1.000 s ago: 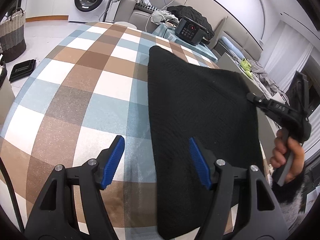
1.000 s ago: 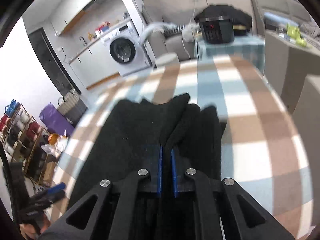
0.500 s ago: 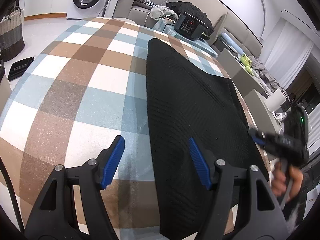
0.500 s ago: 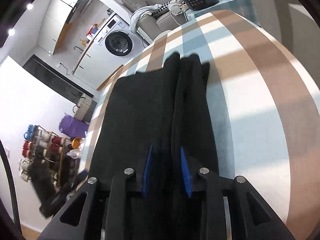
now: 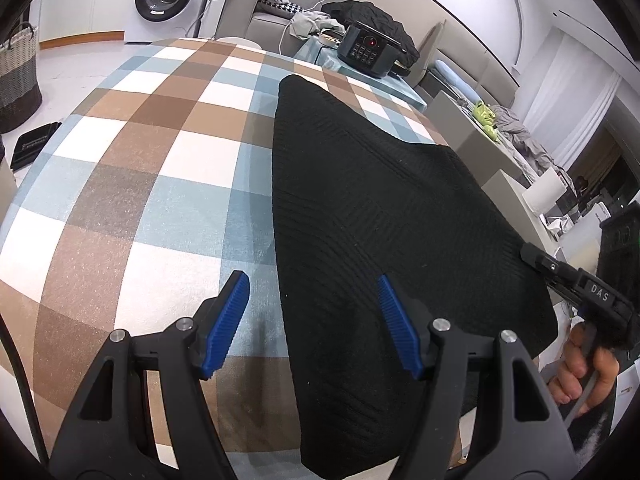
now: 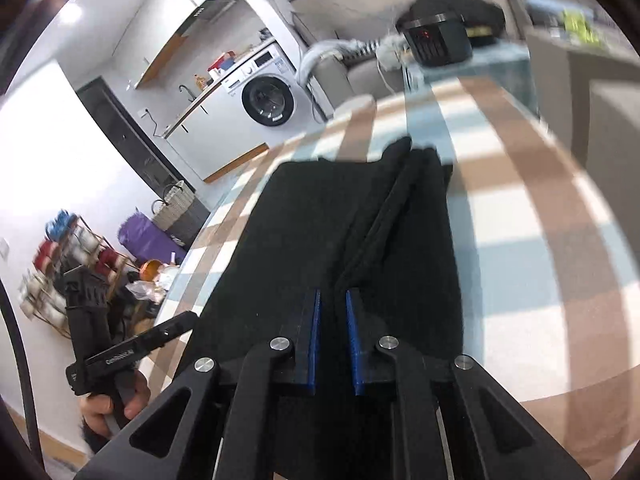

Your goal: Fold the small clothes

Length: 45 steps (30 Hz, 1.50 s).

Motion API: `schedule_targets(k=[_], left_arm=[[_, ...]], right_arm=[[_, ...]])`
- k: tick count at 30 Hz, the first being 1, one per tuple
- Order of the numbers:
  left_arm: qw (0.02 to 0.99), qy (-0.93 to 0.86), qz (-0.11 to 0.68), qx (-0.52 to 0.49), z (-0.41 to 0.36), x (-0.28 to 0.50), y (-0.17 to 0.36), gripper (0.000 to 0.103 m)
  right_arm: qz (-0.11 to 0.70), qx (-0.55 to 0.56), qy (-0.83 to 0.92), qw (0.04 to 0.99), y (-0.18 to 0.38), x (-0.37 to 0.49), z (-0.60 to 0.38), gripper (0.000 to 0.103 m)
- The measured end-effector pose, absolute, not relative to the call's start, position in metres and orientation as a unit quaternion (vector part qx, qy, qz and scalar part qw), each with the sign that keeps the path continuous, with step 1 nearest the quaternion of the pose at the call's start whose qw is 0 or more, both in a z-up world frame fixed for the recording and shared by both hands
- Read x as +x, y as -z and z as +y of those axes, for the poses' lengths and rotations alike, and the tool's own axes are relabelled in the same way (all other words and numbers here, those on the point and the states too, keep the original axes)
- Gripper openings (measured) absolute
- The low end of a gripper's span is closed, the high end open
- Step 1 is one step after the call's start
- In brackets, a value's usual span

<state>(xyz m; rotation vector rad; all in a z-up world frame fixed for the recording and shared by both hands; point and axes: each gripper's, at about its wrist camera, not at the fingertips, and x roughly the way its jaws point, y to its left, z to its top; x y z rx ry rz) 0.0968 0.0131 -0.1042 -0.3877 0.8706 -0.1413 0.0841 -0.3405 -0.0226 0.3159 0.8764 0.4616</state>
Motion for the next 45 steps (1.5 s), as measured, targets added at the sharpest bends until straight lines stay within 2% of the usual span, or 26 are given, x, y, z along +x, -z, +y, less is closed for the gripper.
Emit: schedule_targets(k=[5, 7, 10, 14, 15, 18, 20, 25, 30, 37, 38, 42, 45], left_arm=[[0.883, 0.072, 0.427, -0.182, 0.009, 0.098, 0.109, 0.064], [0.883, 0.073, 0.428, -0.177, 0.007, 0.097, 0.109, 0.064], [0.885, 0.075, 0.427, -0.172, 0.004, 0.093, 0.106, 0.064], [0.886, 0.076, 0.425, -0.168, 0.001, 0.09, 0.104, 0.064], [0.886, 0.078, 0.425, -0.169, 0.001, 0.09, 0.104, 0.064], [0.887, 0.085, 0.424, -0.163, -0.006, 0.089, 0.101, 0.064], [0.888, 0.092, 0.422, -0.156, -0.013, 0.088, 0.097, 0.064], [0.888, 0.113, 0.422, -0.147, -0.029, 0.088, 0.09, 0.064], [0.882, 0.155, 0.426, -0.125, -0.058, 0.086, 0.083, 0.064], [0.87, 0.221, 0.435, -0.076, -0.111, 0.075, 0.081, 0.064], [0.868, 0.231, 0.434, -0.065, -0.12, 0.072, 0.081, 0.064], [0.861, 0.267, 0.432, -0.017, -0.154, 0.06, 0.082, 0.064], [0.849, 0.299, 0.435, 0.017, -0.178, 0.051, 0.086, 0.064]], right_arm=[[0.485, 0.136, -0.167, 0.848, 0.065, 0.086, -0.347, 0.012], [0.49, 0.166, -0.171, 0.839, 0.076, 0.086, -0.352, 0.016], [0.488, 0.191, -0.199, 0.828, 0.073, 0.082, -0.36, 0.03], [0.488, 0.179, -0.21, 0.828, 0.073, 0.064, -0.363, 0.033], [0.487, 0.178, -0.21, 0.829, 0.076, 0.062, -0.364, 0.033], [0.478, 0.184, -0.212, 0.832, 0.074, 0.056, -0.361, 0.019], [0.45, 0.191, -0.23, 0.841, 0.059, 0.051, -0.36, 0.016], [0.494, 0.154, -0.192, 0.834, 0.073, 0.059, -0.357, 0.017], [0.501, 0.198, -0.206, 0.817, 0.079, 0.053, -0.372, 0.031], [0.498, 0.218, -0.237, 0.805, 0.076, 0.021, -0.384, 0.031], [0.5, 0.219, -0.234, 0.804, 0.078, 0.019, -0.384, 0.025], [0.488, 0.249, -0.241, 0.801, 0.077, 0.02, -0.389, 0.013], [0.469, 0.287, -0.255, 0.795, 0.072, 0.028, -0.392, 0.01]])
